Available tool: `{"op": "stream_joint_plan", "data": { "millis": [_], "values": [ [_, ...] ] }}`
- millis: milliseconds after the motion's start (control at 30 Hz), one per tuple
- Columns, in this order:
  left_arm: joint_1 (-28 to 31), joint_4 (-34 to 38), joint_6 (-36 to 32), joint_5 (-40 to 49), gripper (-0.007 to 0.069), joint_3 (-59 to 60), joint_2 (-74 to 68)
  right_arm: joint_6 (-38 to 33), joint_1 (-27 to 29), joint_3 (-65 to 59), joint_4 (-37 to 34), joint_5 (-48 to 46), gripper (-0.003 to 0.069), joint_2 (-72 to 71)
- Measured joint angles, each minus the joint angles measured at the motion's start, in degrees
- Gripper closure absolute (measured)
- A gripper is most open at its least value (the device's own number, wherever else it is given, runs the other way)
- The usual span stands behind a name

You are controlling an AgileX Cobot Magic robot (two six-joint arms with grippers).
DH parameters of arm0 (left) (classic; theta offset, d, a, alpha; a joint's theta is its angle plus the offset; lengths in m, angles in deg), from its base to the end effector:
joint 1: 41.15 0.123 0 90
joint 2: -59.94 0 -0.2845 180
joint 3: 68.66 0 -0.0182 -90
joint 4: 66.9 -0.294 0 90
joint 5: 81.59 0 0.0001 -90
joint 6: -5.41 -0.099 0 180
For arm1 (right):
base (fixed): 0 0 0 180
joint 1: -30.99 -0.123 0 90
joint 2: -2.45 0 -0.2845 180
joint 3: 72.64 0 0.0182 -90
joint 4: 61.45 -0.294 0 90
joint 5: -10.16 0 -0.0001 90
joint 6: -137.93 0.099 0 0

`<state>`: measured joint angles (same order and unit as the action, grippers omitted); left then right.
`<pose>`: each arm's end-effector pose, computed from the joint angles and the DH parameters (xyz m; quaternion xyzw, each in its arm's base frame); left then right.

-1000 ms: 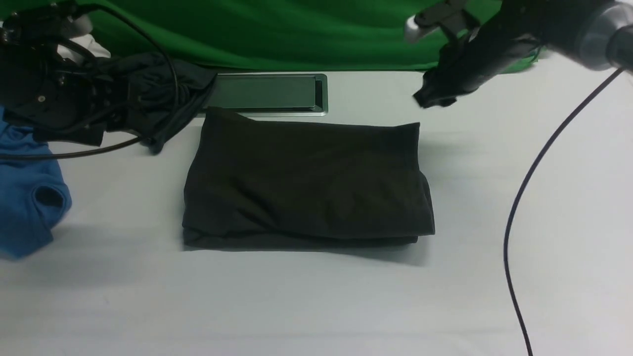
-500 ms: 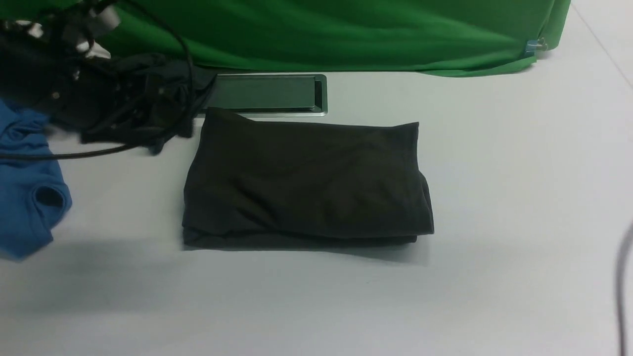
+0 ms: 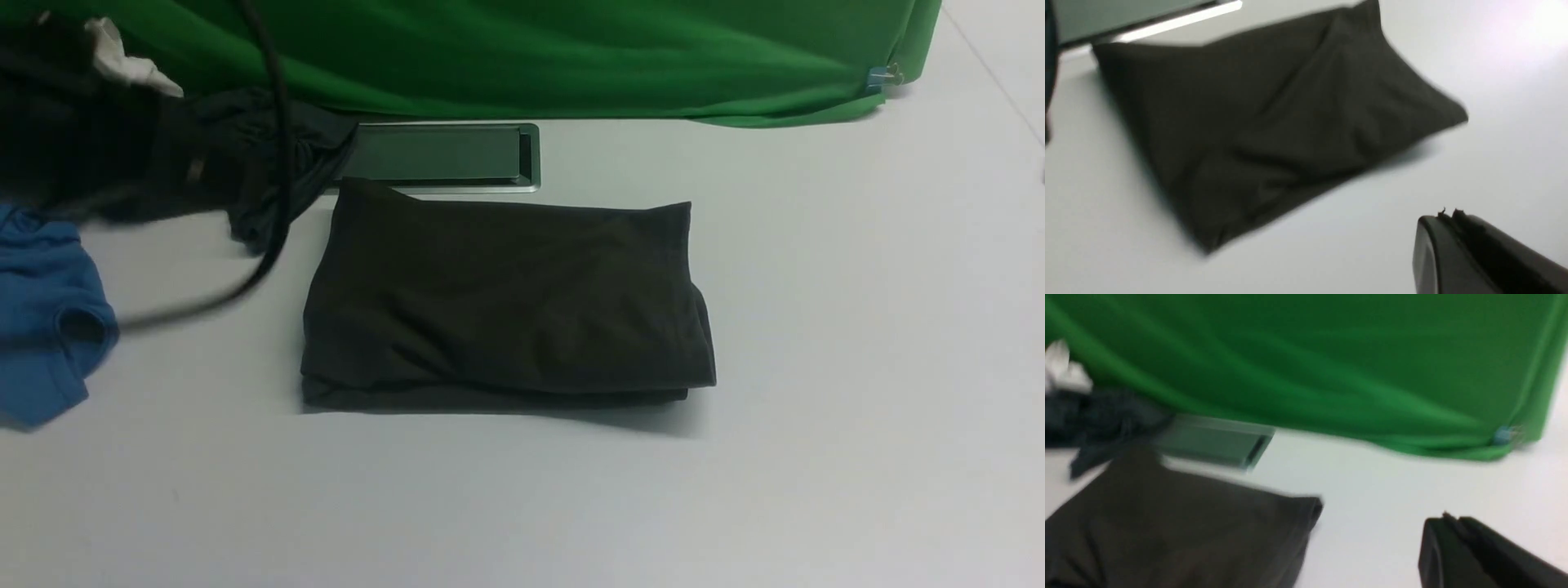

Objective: Fold a long-sleeved shirt on a white desktop.

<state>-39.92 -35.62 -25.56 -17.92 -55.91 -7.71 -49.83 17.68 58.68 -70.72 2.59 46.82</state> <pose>0.2355 -0.0410 0.3856 0.1972 0.8954 -0.1739 0.3593 0.1829 0.0455 0.3063 -0.0863 0.7641 0.0901 0.6329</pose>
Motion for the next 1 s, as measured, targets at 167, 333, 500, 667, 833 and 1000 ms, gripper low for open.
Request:
{"op": "stream_joint_plan", "data": {
  "millis": [167, 333, 500, 667, 833, 1000],
  "values": [
    [-0.1, -7.1, 5.4, -1.6, 0.0608, 12.5, 13.9, 0.0, 0.0, -16.3, -0.2, 15.7, 0.0643, -12.3],
    [-0.1, -9.1, 7.3, -5.7, 0.0608, 23.6, 28.7, 0.0, 0.0, -23.3, -0.8, 23.8, 0.0636, -18.3],
    [-0.1, -9.4, 7.2, -8.9, 0.0608, 26.0, 39.0, 1.4, 0.0, -23.4, -1.1, 25.1, 0.0613, -18.8],
    [-0.1, -9.4, 7.2, -10.4, 0.0608, 26.2, 44.0, 9.6, 0.0, -23.4, -1.3, 24.7, 0.0598, -18.8],
    [-0.1, -9.4, 7.2, -10.4, 0.0608, 26.5, 44.8, 11.8, 0.0, -23.4, -1.4, 24.7, 0.0585, -18.8],
    [-0.1, -9.4, 7.2, -10.4, 0.0606, 26.5, 44.8, 12.2, 0.0, -23.4, -1.4, 24.7, 0.0577, -18.8]
  ]
}}
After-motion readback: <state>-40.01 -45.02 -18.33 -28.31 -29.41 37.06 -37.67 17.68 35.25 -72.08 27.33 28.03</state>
